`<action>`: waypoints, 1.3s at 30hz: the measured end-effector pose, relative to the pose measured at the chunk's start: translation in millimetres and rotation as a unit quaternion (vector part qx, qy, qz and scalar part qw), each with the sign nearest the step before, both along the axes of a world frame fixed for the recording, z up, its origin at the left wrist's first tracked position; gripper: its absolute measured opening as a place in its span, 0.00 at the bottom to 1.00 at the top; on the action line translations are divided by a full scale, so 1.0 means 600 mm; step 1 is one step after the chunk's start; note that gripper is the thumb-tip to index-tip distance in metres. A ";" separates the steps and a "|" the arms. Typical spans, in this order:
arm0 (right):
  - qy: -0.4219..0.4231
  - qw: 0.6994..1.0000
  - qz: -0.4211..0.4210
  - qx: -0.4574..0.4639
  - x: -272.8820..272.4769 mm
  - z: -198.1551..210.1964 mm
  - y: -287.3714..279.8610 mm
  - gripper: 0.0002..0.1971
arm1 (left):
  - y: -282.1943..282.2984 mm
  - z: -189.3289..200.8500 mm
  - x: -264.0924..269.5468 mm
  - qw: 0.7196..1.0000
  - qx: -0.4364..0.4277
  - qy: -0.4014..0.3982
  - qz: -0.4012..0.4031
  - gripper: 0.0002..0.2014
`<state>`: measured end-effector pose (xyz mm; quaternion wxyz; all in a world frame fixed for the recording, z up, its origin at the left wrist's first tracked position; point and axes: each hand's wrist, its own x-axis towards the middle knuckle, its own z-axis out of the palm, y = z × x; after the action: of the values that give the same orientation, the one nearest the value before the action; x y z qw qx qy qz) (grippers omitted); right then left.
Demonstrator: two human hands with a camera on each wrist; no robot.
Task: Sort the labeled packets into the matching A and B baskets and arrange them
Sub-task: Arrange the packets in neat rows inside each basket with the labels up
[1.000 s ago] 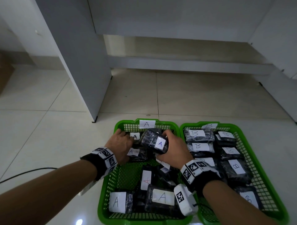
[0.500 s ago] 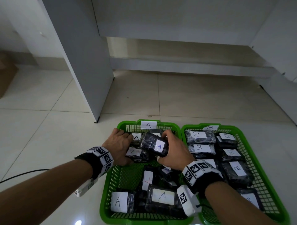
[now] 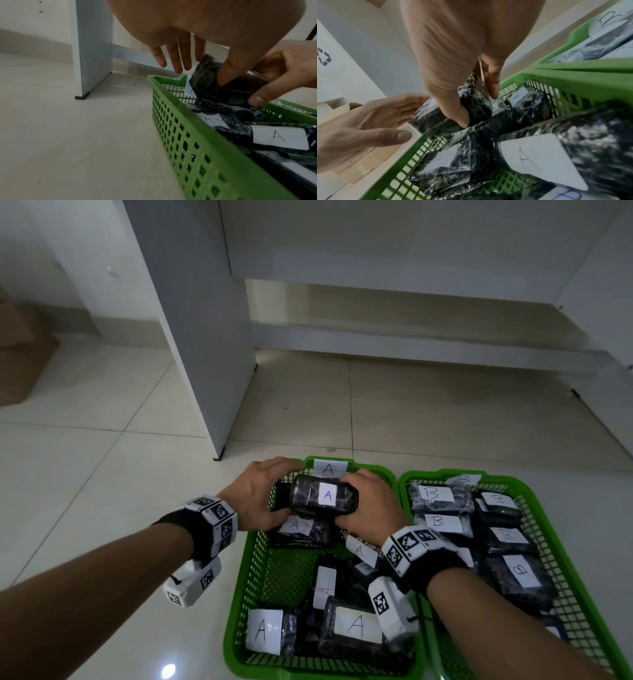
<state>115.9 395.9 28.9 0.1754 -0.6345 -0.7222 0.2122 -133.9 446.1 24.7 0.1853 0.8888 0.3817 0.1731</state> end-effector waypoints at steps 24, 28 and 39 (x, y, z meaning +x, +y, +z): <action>0.068 0.993 -0.078 0.054 -0.038 -0.037 0.057 0.23 | 0.042 -0.021 0.021 0.973 -0.008 0.123 0.196 0.24; 0.054 0.995 -0.070 0.041 -0.038 -0.036 0.057 0.24 | 0.038 -0.026 0.030 0.967 0.015 0.169 0.191 0.24; 0.043 0.999 -0.014 0.007 -0.022 -0.032 0.054 0.29 | 0.037 -0.016 0.005 0.976 0.027 0.186 0.113 0.37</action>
<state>102.6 428.5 9.4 0.2142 -0.6334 -0.7065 0.2317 -130.9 468.2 14.9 0.0659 0.8616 0.5021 0.0348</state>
